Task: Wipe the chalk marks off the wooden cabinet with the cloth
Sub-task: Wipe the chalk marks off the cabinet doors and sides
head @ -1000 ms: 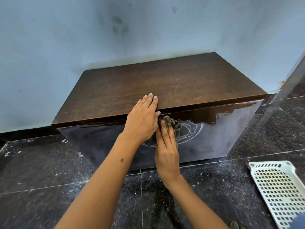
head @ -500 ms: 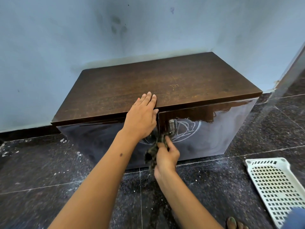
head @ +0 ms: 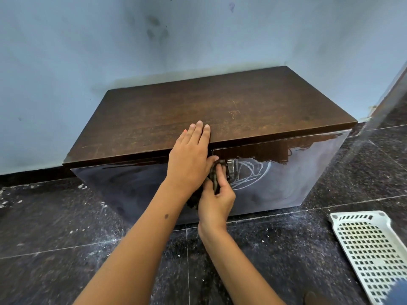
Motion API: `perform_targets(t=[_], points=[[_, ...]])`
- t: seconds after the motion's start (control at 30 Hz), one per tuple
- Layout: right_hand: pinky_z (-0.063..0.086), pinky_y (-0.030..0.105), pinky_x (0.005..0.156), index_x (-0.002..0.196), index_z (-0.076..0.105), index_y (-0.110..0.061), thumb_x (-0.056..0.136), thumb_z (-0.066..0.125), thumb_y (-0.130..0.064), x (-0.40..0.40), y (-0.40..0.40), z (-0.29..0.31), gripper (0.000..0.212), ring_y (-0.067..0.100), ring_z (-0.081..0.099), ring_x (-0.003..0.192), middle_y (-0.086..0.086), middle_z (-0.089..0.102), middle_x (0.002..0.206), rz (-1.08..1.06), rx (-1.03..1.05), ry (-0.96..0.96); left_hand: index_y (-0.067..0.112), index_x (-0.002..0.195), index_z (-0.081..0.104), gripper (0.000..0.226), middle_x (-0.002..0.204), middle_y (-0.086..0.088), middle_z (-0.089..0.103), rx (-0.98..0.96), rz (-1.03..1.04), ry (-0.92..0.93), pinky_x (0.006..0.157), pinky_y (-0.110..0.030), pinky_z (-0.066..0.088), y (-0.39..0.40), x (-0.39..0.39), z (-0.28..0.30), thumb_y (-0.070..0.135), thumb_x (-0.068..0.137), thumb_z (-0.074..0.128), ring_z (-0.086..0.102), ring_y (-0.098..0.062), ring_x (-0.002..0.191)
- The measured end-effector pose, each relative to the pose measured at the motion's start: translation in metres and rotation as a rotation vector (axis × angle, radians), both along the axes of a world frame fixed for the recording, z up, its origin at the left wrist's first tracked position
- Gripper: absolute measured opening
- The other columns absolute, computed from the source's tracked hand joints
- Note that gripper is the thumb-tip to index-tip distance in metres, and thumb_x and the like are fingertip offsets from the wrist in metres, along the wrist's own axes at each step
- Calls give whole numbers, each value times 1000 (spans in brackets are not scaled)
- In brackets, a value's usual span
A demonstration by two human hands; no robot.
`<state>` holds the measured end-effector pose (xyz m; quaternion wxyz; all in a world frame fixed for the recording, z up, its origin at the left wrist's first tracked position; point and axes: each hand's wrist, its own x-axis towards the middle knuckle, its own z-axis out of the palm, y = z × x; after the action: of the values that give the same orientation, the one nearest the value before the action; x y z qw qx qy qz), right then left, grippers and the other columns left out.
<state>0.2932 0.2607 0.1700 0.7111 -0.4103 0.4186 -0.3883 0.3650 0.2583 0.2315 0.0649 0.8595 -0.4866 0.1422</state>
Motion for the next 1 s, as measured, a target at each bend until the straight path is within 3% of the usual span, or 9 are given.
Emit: perform_targets(t=[0.07, 0.2, 0.33, 0.5, 0.6, 0.67, 0.83, 0.93, 1.0], points=[[39, 32, 108, 129, 57, -22, 90, 54, -1, -4, -2, -4, 45, 4, 46, 126, -11, 50, 138, 34, -71, 28, 10, 150, 12, 70, 158, -10, 12, 2, 19, -31, 117, -31, 6, -2, -3, -2, 41, 96, 45, 11, -22, 146], [43, 33, 103, 133, 52, -17, 93, 54, -4, -27, -14, -27, 43, 16, 54, 117, -2, 54, 135, 37, 143, 188, 11, 150, 11, 69, 158, -9, 12, -4, 48, -65, 117, -30, 7, -3, -5, -5, 41, 97, 45, 11, -21, 146], [23, 15, 112, 139, 38, -20, 92, 51, 1, -50, -13, -26, 53, 6, 30, 138, -5, 34, 149, -139, -590, 227, 11, 150, 15, 69, 158, -9, 15, -15, 66, -72, 117, -31, 9, -4, -4, -6, 40, 96, 47, 14, -21, 145], [22, 39, 115, 136, 44, -1, 84, 57, 12, -37, -53, -30, 56, 32, 31, 138, 11, 36, 147, -38, -1300, 514, 11, 150, 16, 69, 157, -9, 16, -20, 76, -69, 117, -31, 10, -4, -6, -6, 38, 95, 48, 15, -21, 145], [23, 36, 111, 129, 54, 1, 81, 54, 11, -43, -61, -51, 49, 37, 43, 129, 13, 47, 139, 28, -1513, 644, 11, 150, 18, 68, 157, -9, 19, -29, 75, -78, 116, -31, 11, -4, -6, -6, 37, 95, 48, 17, -22, 145], [21, 35, 112, 127, 56, 1, 84, 45, 6, -49, -60, -62, 45, 38, 45, 127, 12, 48, 138, 68, -1556, 648, 10, 149, 19, 68, 156, -10, 20, -39, 75, -80, 116, -32, 13, -4, -6, -7, 37, 95, 49, 19, -23, 144], [35, 44, 106, 128, 55, 0, 73, 66, 18, -66, -44, -81, 58, 37, 43, 129, 10, 48, 139, 137, -1363, 620, 11, 149, 18, 68, 157, -10, 19, -21, 79, -87, 116, -32, 13, -4, -6, -8, 38, 95, 49, 18, -23, 144], [19, 25, 116, 135, 45, 0, 83, 55, 16, -71, -42, -70, 55, 34, 32, 137, 8, 36, 146, 18, -1050, 468, 10, 149, 19, 68, 156, -10, 20, -28, 85, -87, 116, -33, 13, -5, -6, -8, 38, 95, 50, 18, -23, 144], [16, 24, 117, 135, 44, 2, 88, 51, 12, -66, -53, -57, 48, 32, 31, 138, 10, 35, 146, -92, -1061, 413, 9, 149, 21, 68, 156, -11, 21, -30, 87, -86, 116, -33, 14, -5, -7, -8, 37, 94, 52, 20, -24, 144]])
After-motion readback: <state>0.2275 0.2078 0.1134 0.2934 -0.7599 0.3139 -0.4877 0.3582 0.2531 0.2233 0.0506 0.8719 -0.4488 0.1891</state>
